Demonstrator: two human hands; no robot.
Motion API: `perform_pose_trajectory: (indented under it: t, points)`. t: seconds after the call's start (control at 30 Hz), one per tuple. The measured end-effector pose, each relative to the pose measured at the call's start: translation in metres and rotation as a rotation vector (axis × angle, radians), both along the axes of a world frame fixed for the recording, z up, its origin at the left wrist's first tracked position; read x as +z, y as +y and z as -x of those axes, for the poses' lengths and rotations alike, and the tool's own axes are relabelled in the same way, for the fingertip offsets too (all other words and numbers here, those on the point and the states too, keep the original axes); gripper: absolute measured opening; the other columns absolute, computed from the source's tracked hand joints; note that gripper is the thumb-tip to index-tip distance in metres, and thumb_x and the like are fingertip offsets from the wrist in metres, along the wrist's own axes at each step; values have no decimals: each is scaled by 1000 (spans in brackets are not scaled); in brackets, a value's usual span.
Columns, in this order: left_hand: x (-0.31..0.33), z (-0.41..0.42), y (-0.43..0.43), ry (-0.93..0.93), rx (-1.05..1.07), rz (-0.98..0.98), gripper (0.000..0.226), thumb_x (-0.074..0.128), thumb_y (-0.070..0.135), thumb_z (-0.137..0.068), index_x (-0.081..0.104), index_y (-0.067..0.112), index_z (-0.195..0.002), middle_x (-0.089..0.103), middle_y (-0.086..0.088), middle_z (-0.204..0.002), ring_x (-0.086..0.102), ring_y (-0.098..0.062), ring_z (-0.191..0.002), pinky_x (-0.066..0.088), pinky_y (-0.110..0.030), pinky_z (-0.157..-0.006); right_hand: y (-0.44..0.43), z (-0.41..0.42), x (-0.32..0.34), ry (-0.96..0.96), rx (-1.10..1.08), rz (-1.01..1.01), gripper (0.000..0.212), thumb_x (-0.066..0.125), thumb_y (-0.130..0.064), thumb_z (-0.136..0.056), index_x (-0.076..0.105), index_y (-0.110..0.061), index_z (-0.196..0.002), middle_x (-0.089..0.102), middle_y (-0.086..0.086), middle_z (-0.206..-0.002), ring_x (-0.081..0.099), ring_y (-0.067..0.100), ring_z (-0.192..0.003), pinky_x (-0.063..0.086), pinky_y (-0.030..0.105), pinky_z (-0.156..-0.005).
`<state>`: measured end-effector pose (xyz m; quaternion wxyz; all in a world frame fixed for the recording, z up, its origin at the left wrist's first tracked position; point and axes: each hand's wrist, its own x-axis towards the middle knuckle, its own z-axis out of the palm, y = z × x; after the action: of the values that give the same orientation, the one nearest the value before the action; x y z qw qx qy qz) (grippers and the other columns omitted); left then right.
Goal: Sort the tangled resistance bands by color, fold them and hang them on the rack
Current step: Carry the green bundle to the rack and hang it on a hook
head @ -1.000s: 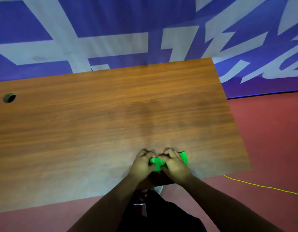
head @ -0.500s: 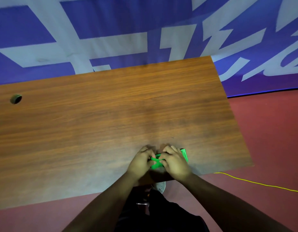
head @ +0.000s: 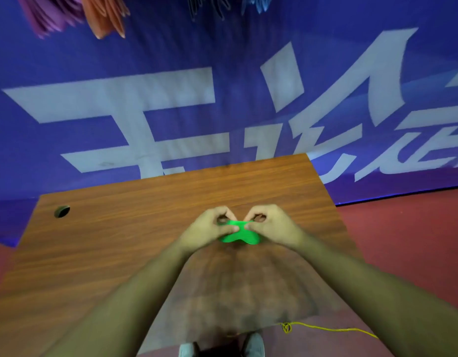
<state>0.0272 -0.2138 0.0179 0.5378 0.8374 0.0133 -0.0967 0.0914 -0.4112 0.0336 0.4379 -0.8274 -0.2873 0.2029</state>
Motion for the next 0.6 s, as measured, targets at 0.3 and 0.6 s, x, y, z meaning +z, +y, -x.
perform_pose_trajectory:
  t: [0.3, 0.6]
  points:
    - [166, -39, 38, -144, -100, 99, 4, 65, 15, -90, 61, 16, -89, 62, 10, -79, 56, -4, -77, 45, -20, -75, 32, -43, 167, 11, 55, -214, 12, 71, 4, -78, 68, -7, -80, 61, -1, -69, 54, 1, -64, 42, 16, -65]
    - [261, -56, 53, -261, -103, 298, 32, 63, 38, -76, 51, 11, -88, 52, 4, -79, 46, -12, -82, 37, -27, -77, 65, -58, 281, 113, 75, -422, 7, 66, -1, -75, 63, -8, -73, 55, 8, -66, 50, 14, -61, 41, 18, -58]
